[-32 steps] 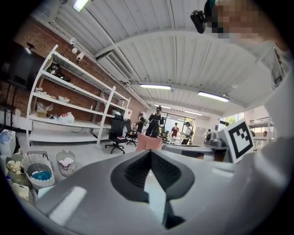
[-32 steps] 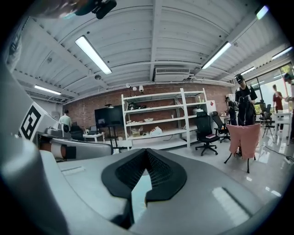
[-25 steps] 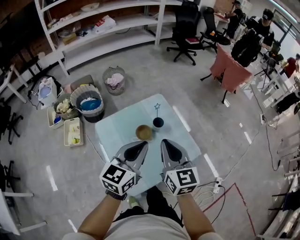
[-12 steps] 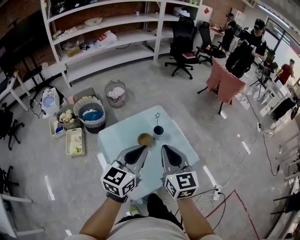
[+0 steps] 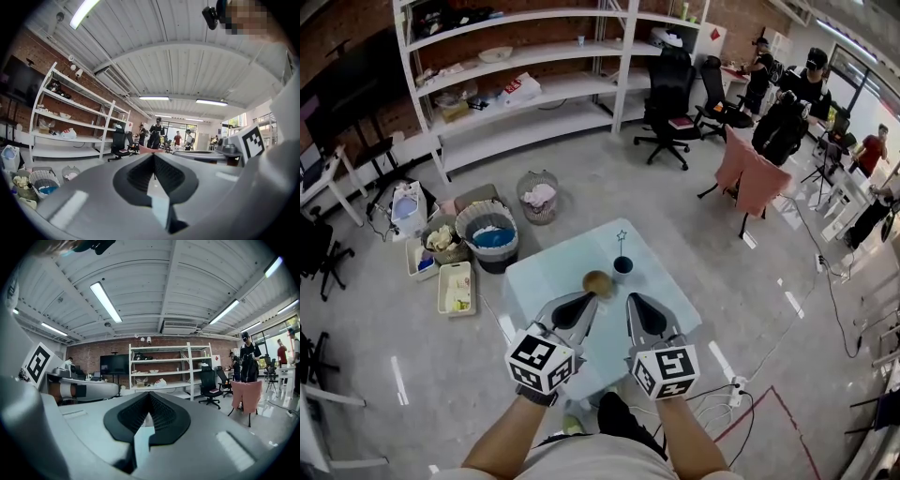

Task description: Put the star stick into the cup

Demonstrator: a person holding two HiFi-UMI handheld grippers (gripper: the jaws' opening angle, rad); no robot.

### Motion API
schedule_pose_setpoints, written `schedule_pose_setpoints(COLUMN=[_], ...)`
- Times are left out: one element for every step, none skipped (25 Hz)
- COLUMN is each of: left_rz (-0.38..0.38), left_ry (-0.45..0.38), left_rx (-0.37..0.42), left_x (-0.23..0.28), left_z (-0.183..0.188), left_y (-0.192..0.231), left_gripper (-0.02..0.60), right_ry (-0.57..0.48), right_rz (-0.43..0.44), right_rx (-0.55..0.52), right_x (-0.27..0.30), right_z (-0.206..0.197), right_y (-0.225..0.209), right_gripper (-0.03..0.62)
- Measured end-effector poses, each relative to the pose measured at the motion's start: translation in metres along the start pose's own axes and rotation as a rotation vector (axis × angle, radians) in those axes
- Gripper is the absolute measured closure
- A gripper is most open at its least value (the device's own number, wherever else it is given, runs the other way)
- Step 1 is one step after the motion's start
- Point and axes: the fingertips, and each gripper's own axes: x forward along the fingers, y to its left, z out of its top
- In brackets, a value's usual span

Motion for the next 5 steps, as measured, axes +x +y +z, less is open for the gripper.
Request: schedule_pose_setpoints(left_rz=[0.001,0.002,0.003,0.004,0.005], left_ry=[-0.001,-0.002,-0.003,-0.003,-0.004], left_rx=[-0.001,-0.001,-0.002,-0.003,-0.004], left_x=[-0.0025,-0.0047,-0.0069,-0.0089,-0.011], left_z=[0.0012,0.0025,0.0038,0.0053,0.0067], left_y=[-0.0003,-0.0008,-0.0014,-0.0021,-0.0029], left_gripper=[0.575,0.575,0.575,0.575,0.575], right_ry=[-0.001,-0.002,-0.002,-0.003,-0.003], right_rz=[0.0,0.0,0.0,0.001,0.001], right_rx=[0.0,0.0,0.0,0.0,0.0], right_x=[-0.0013,-0.0026,-0.004,-0.0053,-0.0066], right_z=[0.0011,0.0022,0.0035,0.0048,0.0061], right_y=[0.0021,0.004,0.0059,0.0077,0.0095], right_gripper=[0.583,0.583,0.583,0.583,0.583])
